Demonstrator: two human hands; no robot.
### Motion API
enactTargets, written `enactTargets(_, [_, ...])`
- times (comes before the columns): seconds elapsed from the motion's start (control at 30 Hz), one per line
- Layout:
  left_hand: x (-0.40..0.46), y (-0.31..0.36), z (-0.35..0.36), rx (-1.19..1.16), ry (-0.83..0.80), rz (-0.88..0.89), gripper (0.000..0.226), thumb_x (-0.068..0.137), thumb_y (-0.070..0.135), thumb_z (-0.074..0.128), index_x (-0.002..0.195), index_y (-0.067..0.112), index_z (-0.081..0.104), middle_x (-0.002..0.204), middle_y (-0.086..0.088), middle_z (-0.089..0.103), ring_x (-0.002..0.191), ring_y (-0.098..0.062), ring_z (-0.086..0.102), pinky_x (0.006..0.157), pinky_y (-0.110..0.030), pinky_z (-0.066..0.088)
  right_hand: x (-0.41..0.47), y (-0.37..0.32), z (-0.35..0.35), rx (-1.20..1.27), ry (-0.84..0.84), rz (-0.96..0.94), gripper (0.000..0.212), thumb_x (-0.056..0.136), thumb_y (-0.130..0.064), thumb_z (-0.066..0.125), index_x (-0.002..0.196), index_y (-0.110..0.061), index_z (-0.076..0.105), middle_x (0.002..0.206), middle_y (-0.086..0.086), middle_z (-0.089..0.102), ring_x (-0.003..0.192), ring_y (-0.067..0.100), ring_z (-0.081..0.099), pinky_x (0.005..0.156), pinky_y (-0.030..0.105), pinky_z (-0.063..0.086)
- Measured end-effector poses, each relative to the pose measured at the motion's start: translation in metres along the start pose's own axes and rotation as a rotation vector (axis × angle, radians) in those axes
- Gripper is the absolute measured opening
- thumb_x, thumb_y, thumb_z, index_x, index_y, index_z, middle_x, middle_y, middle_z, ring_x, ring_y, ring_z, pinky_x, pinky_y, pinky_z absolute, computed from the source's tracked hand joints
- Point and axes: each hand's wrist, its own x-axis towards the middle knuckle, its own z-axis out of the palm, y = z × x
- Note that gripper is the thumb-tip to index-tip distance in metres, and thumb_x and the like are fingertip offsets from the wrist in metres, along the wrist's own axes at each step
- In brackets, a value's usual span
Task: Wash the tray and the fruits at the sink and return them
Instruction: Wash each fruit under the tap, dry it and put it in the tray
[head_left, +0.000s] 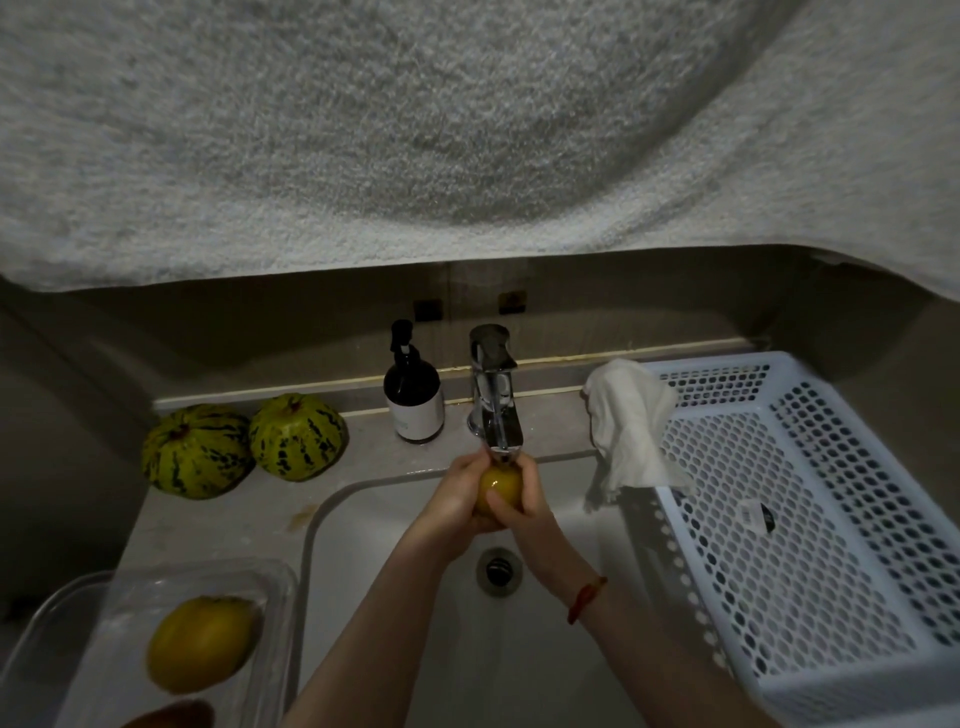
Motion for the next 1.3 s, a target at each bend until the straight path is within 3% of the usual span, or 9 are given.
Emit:
enactTargets(0.23, [0.0, -0.018, 0.013, -0.075, 0.12, 0.112, 0.032, 0.092, -0.001, 0.044, 0.121, 0.008, 0.053, 0.125, -0.022, 0.052, 0.107, -0.034, 0.053, 0.081, -0.036, 0.048, 0.021, -0.01, 0.004, 0.269, 0.281, 0.518, 0.036, 0.095, -0.035, 0.05, 0.115, -0.005, 0.055, 0.115, 0.022, 0.058, 0.104, 0.038, 0.058, 0.092, 0.047, 0.049])
enactTargets(0.33, [0.001, -0.018, 0.011, -0.073, 0.138, 0.138, 0.038, 0.089, -0.006, 0.039, 0.121, 0.007, 0.055, 0.127, -0.023, 0.052, 0.113, -0.037, 0.051, 0.09, -0.041, 0.046, 0.019, -0.018, 0.001, 0.154, 0.257, 0.719, 0.05, 0.086, -0.06, 0.051, 0.093, -0.011, 0.056, 0.088, 0.015, 0.06, 0.071, 0.028, 0.061, 0.059, 0.032, 0.054])
enactTargets(0.53, [0.0, -0.012, 0.008, -0.072, 0.255, 0.124, 0.024, 0.1, 0.013, 0.038, 0.119, 0.005, 0.051, 0.127, -0.023, 0.049, 0.107, -0.036, 0.051, 0.077, -0.042, 0.049, 0.021, -0.015, 0.005, 0.039, 0.309, 0.478, 0.035, 0.098, -0.043, 0.039, 0.108, -0.01, 0.047, 0.086, 0.012, 0.053, 0.058, 0.017, 0.05, 0.034, 0.014, 0.035])
enactTargets(0.6, [-0.003, -0.009, 0.008, -0.093, 0.241, 0.058, 0.03, 0.101, 0.023, 0.039, 0.122, 0.005, 0.05, 0.125, -0.021, 0.05, 0.104, -0.034, 0.052, 0.068, -0.039, 0.05, 0.019, -0.012, 0.008, 0.065, 0.289, 0.346, 0.022, 0.1, -0.028, 0.041, 0.113, -0.011, 0.045, 0.091, 0.009, 0.051, 0.069, 0.017, 0.052, 0.044, 0.017, 0.043])
enactTargets(0.7, [-0.004, -0.003, 0.005, -0.047, 0.192, -0.053, 0.042, 0.098, 0.04, 0.041, 0.127, 0.01, 0.047, 0.124, -0.015, 0.052, 0.111, -0.034, 0.053, 0.085, -0.047, 0.051, 0.014, -0.007, 0.01, 0.184, 0.229, 0.267, 0.028, 0.094, -0.01, 0.051, 0.121, -0.008, 0.044, 0.106, 0.01, 0.052, 0.097, 0.026, 0.055, 0.074, 0.032, 0.051])
enactTargets(0.83, [-0.001, -0.003, 0.004, 0.018, 0.151, -0.117, 0.044, 0.098, 0.039, 0.043, 0.127, 0.007, 0.048, 0.124, -0.018, 0.054, 0.111, -0.036, 0.054, 0.093, -0.05, 0.048, 0.009, -0.005, 0.007, 0.262, 0.103, 0.218, 0.037, 0.086, 0.01, 0.046, 0.12, -0.005, 0.051, 0.101, 0.013, 0.056, 0.095, 0.025, 0.056, 0.07, 0.029, 0.05])
enactTargets(1.03, [0.0, -0.012, 0.01, -0.187, 0.235, 0.007, 0.011, 0.098, 0.013, 0.041, 0.103, 0.015, 0.05, 0.118, -0.02, 0.049, 0.094, -0.032, 0.053, 0.069, -0.038, 0.048, 0.017, -0.013, 0.004, 0.152, 0.261, 0.395, 0.025, 0.099, -0.02, 0.042, 0.112, -0.003, 0.055, 0.1, 0.014, 0.055, 0.088, 0.026, 0.055, 0.064, 0.027, 0.047])
enactTargets(1.17, [-0.003, -0.018, 0.015, -0.147, 0.175, 0.116, 0.026, 0.087, -0.004, 0.048, 0.101, 0.017, 0.054, 0.113, -0.016, 0.05, 0.091, -0.027, 0.053, 0.066, -0.031, 0.046, 0.018, -0.02, 0.002, 0.001, 0.23, 0.637, 0.042, 0.093, -0.054, 0.043, 0.102, -0.015, 0.055, 0.095, 0.011, 0.059, 0.072, 0.021, 0.057, 0.053, 0.025, 0.046])
enactTargets(1.3, [-0.007, -0.016, 0.017, -0.107, 0.1, 0.116, 0.034, 0.088, -0.004, 0.048, 0.117, 0.014, 0.052, 0.116, -0.016, 0.05, 0.093, -0.026, 0.054, 0.064, -0.028, 0.049, 0.019, -0.015, -0.001, -0.168, 0.287, 0.486, 0.043, 0.095, -0.049, 0.042, 0.101, -0.01, 0.059, 0.099, 0.014, 0.061, 0.077, 0.023, 0.059, 0.049, 0.022, 0.045])
